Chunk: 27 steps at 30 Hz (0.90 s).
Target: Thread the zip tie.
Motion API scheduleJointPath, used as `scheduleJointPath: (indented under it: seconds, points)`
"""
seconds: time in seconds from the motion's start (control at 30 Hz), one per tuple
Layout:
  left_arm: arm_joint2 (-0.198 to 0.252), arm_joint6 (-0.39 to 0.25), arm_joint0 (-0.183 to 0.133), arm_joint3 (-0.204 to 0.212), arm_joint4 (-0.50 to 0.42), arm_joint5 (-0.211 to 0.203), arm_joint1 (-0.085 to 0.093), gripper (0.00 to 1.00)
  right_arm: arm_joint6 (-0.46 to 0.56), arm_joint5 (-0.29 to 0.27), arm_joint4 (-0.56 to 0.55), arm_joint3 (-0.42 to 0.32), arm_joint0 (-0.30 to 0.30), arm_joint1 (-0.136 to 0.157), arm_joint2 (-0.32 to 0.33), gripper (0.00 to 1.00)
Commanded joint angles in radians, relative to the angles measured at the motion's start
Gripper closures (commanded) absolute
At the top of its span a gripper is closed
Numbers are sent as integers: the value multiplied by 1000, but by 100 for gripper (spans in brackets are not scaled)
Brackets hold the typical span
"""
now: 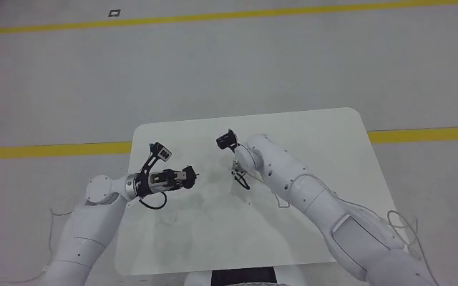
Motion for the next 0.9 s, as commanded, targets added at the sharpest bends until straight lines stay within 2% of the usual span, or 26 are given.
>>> scheduleJointPath:
  seconds: [0.0, 0.17, 0.27, 0.47, 0.6, 0.7, 0.87]
  points:
    - [0, 0, 0, 0, 0, 0, 0, 100, 4, -14, -2, -49, -23, 17, 38, 100]
    - [0, 0, 0, 0, 0, 0, 0, 100, 8, -63, 10, -187, -104, 61, 145, 100]
    - [0, 0, 0, 0, 0, 0, 0, 100, 10, -112, 35, -275, -166, 89, 225, 100]
    - [0, 0, 0, 0, 0, 0, 0, 100, -9, -244, 186, -395, -280, 130, 385, 100]
    - [0, 0, 0, 0, 0, 0, 0, 100, -40, -346, 354, -412, -336, 148, 479, 100]
    - [0, 0, 0, 0, 0, 0, 0, 100, -12, -434, 462, -386, -350, 158, 513, 100]
    - [0, 0, 0, 0, 0, 0, 0, 100, -12, -434, 462, -386, -350, 158, 513, 100]
